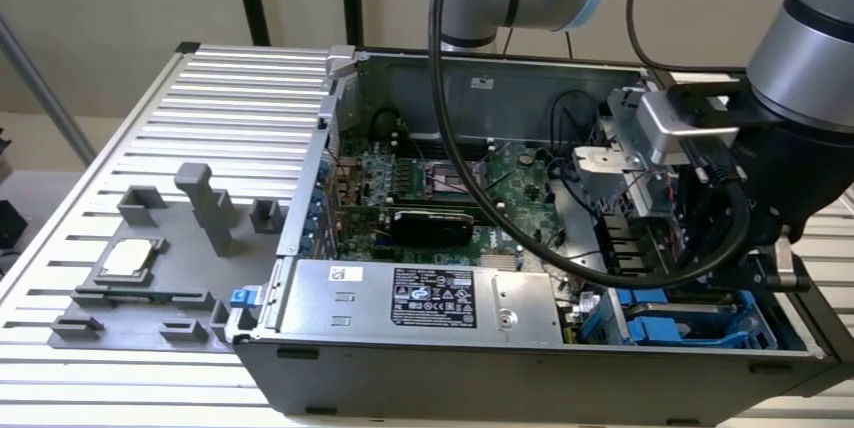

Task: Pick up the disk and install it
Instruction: 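Insert the second disk wire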

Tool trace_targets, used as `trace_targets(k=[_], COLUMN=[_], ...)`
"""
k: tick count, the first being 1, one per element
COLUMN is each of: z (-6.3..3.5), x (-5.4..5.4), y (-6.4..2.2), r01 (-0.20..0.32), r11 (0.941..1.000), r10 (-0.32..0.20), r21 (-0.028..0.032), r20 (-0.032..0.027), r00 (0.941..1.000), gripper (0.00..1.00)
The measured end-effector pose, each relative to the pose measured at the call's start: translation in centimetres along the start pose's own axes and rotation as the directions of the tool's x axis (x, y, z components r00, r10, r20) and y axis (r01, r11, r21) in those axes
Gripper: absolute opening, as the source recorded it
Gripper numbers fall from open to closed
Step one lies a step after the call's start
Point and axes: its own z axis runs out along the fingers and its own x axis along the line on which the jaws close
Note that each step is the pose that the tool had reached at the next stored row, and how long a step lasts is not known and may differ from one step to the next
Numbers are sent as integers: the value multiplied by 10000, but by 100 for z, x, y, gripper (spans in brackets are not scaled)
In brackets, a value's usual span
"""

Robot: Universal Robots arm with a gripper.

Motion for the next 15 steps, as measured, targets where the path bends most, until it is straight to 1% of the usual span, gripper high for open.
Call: trace_targets(k=[7, 15], z=[24, 69], x=[-1, -2], y=[-11, -7], r01=[0, 0], r11=[10000, 10000], r10=[0, 0], r21=[9, 38], r20=[-10, -20], r00=[10000, 10000], gripper=[0, 0])
